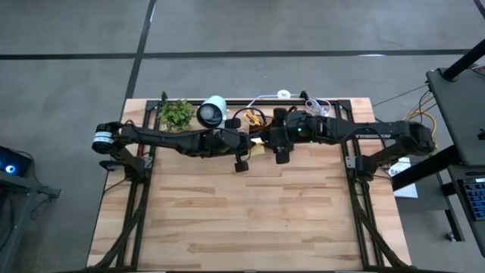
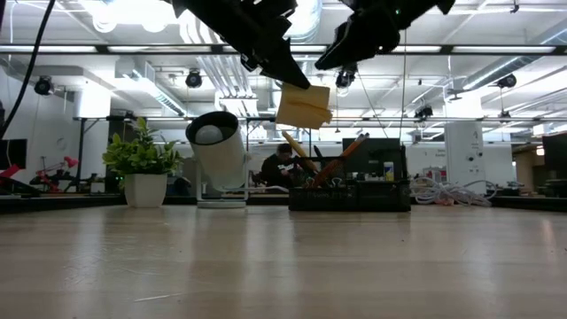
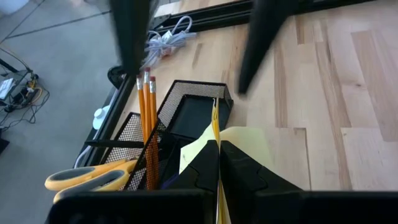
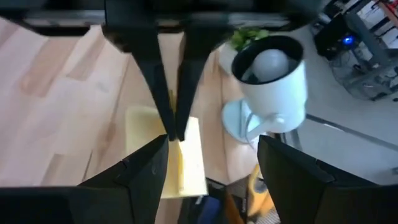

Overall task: Pick and place office supplies into organizer
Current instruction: Put the notepad into the desk organizer

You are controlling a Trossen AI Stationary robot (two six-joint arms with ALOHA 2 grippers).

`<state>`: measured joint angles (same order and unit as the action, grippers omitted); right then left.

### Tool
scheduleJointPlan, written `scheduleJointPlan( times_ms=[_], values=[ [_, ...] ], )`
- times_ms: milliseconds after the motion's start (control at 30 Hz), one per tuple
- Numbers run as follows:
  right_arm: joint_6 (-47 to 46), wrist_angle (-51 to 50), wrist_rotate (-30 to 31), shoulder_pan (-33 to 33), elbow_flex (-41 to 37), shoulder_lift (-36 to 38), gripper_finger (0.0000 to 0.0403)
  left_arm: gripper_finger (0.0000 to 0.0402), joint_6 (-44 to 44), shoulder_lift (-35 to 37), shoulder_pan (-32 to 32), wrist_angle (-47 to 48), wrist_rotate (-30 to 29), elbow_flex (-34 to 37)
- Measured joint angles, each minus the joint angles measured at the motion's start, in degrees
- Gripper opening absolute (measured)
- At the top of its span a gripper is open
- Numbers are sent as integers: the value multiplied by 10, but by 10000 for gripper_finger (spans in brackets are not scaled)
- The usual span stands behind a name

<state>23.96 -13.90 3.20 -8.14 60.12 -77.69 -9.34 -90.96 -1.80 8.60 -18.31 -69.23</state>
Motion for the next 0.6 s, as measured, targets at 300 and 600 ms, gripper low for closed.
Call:
scheduleJointPlan(
  times_ms=[300, 600],
  values=[
    [-12, -109, 4, 9, 44, 42, 232, 0, 77, 0, -15, -3, 0, 0],
    [19, -134, 44, 64, 30, 43, 231, 0, 196, 5, -35, -9, 15, -2]
  ],
)
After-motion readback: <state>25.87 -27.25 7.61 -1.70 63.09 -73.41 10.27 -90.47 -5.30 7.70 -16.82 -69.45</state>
